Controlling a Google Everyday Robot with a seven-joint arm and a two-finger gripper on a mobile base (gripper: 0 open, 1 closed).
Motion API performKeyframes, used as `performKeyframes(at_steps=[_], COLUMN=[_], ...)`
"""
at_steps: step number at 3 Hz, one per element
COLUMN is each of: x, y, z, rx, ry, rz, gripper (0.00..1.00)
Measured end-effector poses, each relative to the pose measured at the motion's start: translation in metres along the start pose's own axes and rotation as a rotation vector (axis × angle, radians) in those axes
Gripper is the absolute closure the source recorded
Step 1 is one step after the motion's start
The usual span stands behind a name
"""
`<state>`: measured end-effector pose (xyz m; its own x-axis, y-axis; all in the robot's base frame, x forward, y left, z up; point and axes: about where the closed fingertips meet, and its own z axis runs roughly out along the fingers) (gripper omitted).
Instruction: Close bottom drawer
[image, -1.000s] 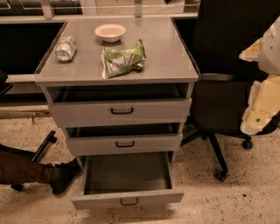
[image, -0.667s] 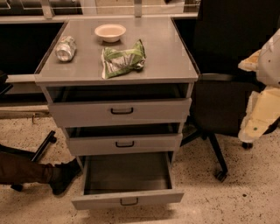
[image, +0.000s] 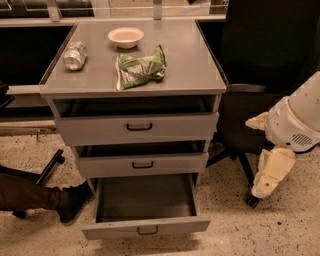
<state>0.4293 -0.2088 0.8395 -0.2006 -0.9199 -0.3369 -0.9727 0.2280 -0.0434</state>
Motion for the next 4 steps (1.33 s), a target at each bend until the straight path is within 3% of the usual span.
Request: performKeyframes(at_steps=[2, 4], x=[0.004, 0.031], y=[0.002, 0.023], z=[0.013, 0.156], rx=[-0.028, -0.188], ry=[-0.017, -0.132], rz=[0.003, 0.059], gripper=[0.0, 0.0])
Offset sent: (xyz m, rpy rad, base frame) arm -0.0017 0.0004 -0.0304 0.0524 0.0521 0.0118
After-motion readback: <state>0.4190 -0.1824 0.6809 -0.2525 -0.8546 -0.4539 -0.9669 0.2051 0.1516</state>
